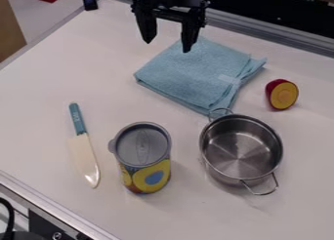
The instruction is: Move the silver pot to the left side of the table
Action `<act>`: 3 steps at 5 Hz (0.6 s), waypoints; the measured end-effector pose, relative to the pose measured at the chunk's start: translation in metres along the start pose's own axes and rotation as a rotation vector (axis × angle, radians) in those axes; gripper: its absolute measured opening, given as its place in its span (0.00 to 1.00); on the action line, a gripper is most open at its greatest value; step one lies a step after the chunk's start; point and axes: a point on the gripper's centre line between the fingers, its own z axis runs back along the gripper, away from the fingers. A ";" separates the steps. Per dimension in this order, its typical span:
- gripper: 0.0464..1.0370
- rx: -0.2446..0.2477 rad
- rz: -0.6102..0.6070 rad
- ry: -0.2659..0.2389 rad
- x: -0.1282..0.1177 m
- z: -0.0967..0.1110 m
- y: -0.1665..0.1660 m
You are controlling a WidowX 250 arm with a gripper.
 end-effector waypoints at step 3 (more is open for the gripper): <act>0.96 -0.101 -0.040 0.121 -0.045 -0.003 -0.045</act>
